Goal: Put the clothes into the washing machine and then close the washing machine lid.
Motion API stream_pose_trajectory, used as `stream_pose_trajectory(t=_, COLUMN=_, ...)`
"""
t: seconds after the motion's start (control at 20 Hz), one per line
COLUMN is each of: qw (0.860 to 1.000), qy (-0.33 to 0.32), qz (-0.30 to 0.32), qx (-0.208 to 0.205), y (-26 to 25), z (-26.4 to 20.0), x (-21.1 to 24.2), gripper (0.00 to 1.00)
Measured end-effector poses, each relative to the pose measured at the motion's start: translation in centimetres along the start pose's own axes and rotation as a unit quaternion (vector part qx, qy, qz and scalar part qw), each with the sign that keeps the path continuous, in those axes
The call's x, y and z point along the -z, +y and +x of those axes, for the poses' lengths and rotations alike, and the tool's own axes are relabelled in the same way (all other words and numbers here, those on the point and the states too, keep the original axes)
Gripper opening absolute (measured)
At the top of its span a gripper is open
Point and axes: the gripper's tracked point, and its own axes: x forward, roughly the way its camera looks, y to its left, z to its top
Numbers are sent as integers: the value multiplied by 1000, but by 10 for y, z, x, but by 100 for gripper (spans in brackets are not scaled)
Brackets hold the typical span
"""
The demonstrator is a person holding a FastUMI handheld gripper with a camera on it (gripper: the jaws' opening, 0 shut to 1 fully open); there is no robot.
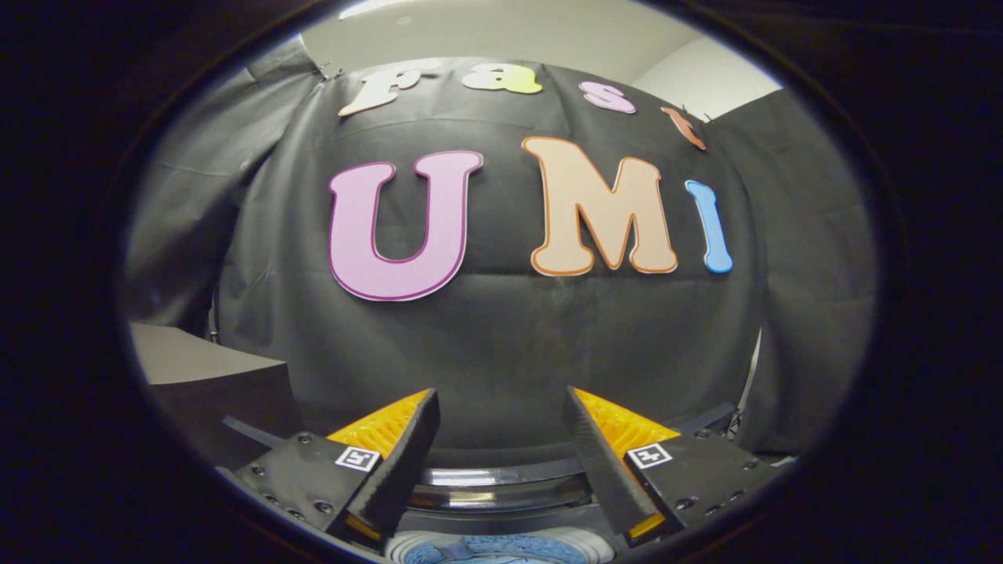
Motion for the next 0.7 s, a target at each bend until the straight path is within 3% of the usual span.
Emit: stream_pose_trajectory(t=0.7, qw=1000, qy=11, qz=2, qx=-8, y=-1, z=-12, x=11, gripper=99)
